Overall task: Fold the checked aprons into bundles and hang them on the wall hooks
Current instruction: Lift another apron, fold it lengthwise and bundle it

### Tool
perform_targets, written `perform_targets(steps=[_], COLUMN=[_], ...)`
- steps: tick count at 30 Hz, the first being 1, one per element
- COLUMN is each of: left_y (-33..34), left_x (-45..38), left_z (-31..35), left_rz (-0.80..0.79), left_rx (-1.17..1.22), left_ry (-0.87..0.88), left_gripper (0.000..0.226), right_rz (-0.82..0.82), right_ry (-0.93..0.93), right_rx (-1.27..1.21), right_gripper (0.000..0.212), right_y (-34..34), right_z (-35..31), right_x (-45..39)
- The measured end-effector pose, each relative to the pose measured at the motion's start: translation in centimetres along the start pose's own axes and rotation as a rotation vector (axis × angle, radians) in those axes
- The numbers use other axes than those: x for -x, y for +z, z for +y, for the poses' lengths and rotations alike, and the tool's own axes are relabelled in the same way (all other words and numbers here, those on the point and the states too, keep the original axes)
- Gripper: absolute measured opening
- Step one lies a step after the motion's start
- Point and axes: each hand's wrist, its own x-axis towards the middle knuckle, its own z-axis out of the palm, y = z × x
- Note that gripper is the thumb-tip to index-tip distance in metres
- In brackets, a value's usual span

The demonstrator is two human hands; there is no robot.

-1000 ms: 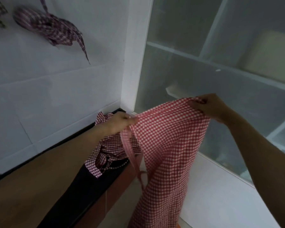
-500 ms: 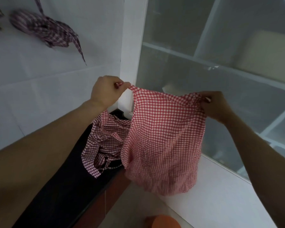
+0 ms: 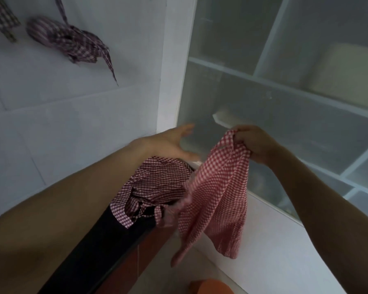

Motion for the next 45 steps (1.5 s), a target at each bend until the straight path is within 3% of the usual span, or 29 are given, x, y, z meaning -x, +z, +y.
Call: perform_targets(steps=[3, 6, 9, 12, 14, 16, 18, 20, 23, 24, 26, 29, 33, 35, 37, 39, 41, 43, 45], left_y=[2.0, 3.0, 3.2, 3.3, 3.1, 2.7, 2.1, 1.4, 1.1, 1.2, 2.3, 5.3, 9.0, 10.2, 10.8, 10.5, 10.1, 10.0, 10.5], left_x=[-1.0, -1.9, -2.2, -2.0, -2.0, -2.1, -1.8, -1.4, -0.6, -0.3, 0.3, 0.7, 0.5, 0.1, -0.6, -1.6, -2.7, -3.8, -4.6], left_z=[1.9, 2.6, 2.4, 1.7, 1.3, 1.2, 1.2, 1.0, 0.2, 0.0, -0.5, -1.6, -3.1, -3.4, -3.2, -2.5, -1.8, -1.4, -1.5], left_rz=[0.003, 0.031, 0.07, 0.086, 0.135, 0.189, 0.236, 0.266, 0.274, 0.21, -0.086, -0.573, -0.739, -0.664, -0.364, 0.016, 0.258, 0.296, 0.213], left_rx=[0.25, 0.33, 0.247, 0.023, -0.141, -0.297, -0.381, -0.395, -0.251, -0.142, 0.081, 0.234, 0.139, 0.147, 0.217, 0.255, 0.22, 0.252, 0.298], left_ry=[0.154, 0.134, 0.146, 0.149, 0.145, 0.14, 0.076, 0.004, -0.027, -0.025, -0.037, -0.169, -0.292, -0.292, -0.239, -0.191, -0.155, -0.135, -0.162], left_gripper=[0.102, 0.054, 0.03, 0.045, 0.045, 0.037, 0.038, 0.043, 0.04, 0.033, 0.023, 0.037, 0.037, 0.029, 0.021, 0.028, 0.036, 0.037, 0.049], right_rz=[-0.091, -0.164, -0.229, -0.391, -0.394, -0.286, -0.074, 0.186, 0.366, 0.399, 0.449, 0.51, 0.521, 0.484, 0.423, 0.355, 0.293, 0.219, 0.148], right_ry=[-0.116, -0.18, -0.14, 0.021, 0.002, -0.07, -0.143, -0.11, 0.009, 0.007, -0.094, -0.202, -0.218, -0.257, -0.307, -0.35, -0.385, -0.402, -0.399], right_rx=[0.312, 0.592, 0.585, 0.572, 0.895, 1.137, 1.225, 1.162, 0.99, 0.943, 0.826, 0.582, 0.385, 0.364, 0.337, 0.316, 0.311, 0.312, 0.322], right_gripper=[0.024, 0.027, 0.029, 0.033, 0.032, 0.028, 0.023, 0.021, 0.023, 0.024, 0.024, 0.025, 0.033, 0.026, 0.02, 0.024, 0.034, 0.045, 0.053], right_y=[0.9, 1.5, 1.2, 0.2, -0.2, -0.4, -0.7, -1.5, -3.1, -3.5, -3.6, -3.0, -2.7, -2.8, -2.9, -3.1, -3.3, -3.4, -3.7], right_z=[0.1, -0.4, -0.5, -0.5, -0.2, 0.8, 1.9, 2.5, 2.6, 2.6, 2.6, 2.5, 1.5, 1.0, 0.5, 0.1, -0.2, -0.3, -0.4], right_x=[-0.3, 0.2, 0.9, 1.9, 1.9, 1.3, 0.4, -0.2, -0.7, -0.8, -0.8, -1.0, -1.2, -0.8, -0.1, 0.5, 1.3, 1.8, 2.3])
